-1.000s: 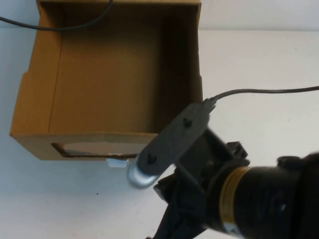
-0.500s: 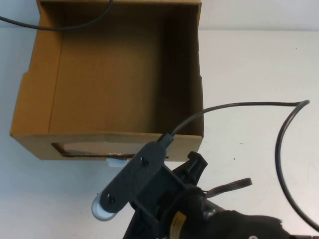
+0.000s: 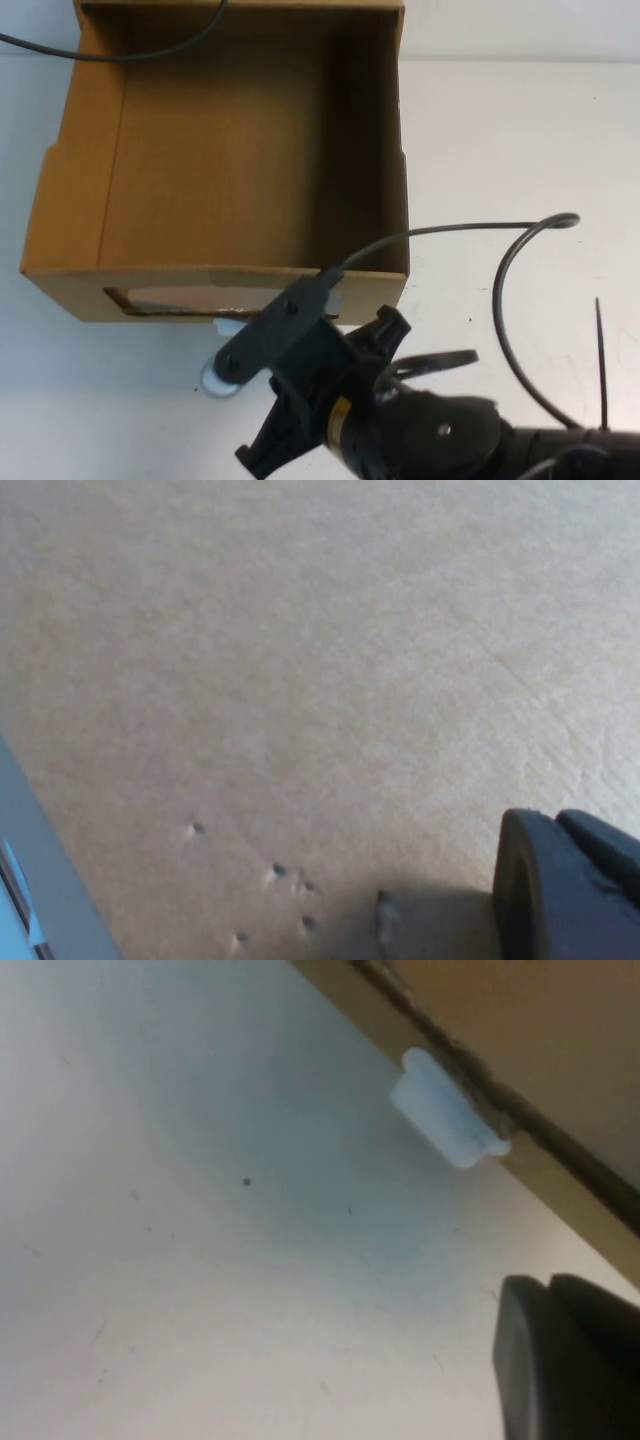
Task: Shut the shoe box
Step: Close the shoe box with your right arm
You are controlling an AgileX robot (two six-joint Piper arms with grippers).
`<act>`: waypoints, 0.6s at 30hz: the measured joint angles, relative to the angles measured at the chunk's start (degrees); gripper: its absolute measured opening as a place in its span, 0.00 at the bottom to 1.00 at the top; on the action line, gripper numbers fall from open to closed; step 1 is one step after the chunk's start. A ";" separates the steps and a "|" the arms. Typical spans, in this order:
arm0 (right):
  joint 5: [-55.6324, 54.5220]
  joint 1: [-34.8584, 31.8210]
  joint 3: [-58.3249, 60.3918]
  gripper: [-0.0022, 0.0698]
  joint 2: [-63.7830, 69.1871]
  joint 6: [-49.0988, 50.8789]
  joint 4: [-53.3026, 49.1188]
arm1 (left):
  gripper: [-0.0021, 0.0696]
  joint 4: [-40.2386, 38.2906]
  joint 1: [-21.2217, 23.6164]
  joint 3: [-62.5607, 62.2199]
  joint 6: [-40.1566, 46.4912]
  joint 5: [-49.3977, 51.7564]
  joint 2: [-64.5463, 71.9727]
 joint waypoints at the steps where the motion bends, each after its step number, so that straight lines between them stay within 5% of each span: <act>1: -0.83 -0.94 0.00 0.01 0.00 0.10 -0.10 | 0.02 0.00 0.00 0.00 0.00 0.00 0.00; 18: -5.02 -3.96 -2.82 0.01 6.26 0.32 -3.43 | 0.02 -0.03 0.00 0.00 0.00 0.00 0.00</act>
